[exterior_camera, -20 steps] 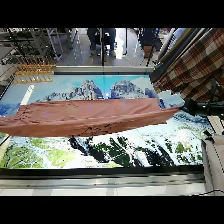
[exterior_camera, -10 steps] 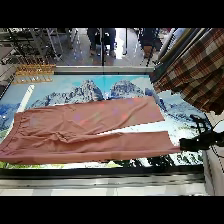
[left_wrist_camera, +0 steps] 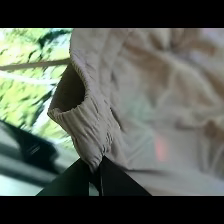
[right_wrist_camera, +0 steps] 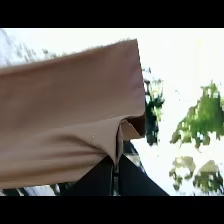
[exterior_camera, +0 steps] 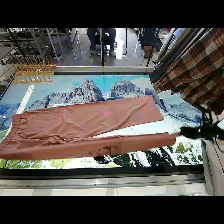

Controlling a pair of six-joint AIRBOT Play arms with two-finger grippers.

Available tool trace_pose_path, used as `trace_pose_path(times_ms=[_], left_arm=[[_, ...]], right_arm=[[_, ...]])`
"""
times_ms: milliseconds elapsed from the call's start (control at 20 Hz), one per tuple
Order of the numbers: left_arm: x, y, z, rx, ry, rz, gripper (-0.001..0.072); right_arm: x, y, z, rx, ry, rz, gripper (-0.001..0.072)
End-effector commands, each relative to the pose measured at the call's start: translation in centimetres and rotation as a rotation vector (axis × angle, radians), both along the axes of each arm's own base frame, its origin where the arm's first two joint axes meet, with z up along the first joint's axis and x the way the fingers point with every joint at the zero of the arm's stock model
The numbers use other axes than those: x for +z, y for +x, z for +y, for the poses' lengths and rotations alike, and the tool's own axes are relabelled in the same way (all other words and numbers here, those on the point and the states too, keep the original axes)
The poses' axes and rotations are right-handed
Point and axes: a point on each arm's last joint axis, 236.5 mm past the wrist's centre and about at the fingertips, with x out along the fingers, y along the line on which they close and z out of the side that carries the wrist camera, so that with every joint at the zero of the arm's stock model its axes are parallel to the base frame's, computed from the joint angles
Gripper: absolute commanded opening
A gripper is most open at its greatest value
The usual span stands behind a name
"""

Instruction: Fold the clothes and pants, and hang the long-sleeved shirts on hangers.

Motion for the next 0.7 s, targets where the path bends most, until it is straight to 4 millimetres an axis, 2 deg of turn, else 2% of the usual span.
trace_pose_path(times_ms=[0,100,200,300,400,500,550,650], left_arm=[[5.1,5.7,0.1,0.100,-0.040,-0.198,0.0009],[7.0,9.1,0.8,0.148,0.000,-0.300,0.0008],[7.0,12.2,2.1,0.235,0.062,-0.341,0.0008],[6.1,15.5,2.7,0.296,0.087,-0.382,0.0008],[4.2,18.9,3.0,0.372,0.079,-0.413,0.0009],[1.6,22.0,2.4,0.420,0.035,-0.436,0.0009],[0.2,23.4,1.9,0.442,0.002,-0.446,0.0009],[-2.3,25.8,1.2,0.507,-0.061,-0.468,0.0029]], right_arm=[[3.7,8.0,-1.0,-0.082,0.031,-0.195,0.0015],[3.3,12.7,-0.2,-0.051,0.033,-0.211,0.0016],[2.1,18.0,0.2,-0.057,0.027,-0.237,0.0016],[0.7,23.2,0.7,-0.059,0.032,-0.269,0.0016],[-0.7,28.0,1.2,-0.067,0.051,-0.299,0.0016],[-1.9,31.9,1.2,-0.090,0.066,-0.346,0.0016],[-2.7,33.5,0.9,-0.125,0.078,-0.381,0.0016],[-4.4,35.3,0.7,-0.195,0.117,-0.447,0.0020]])
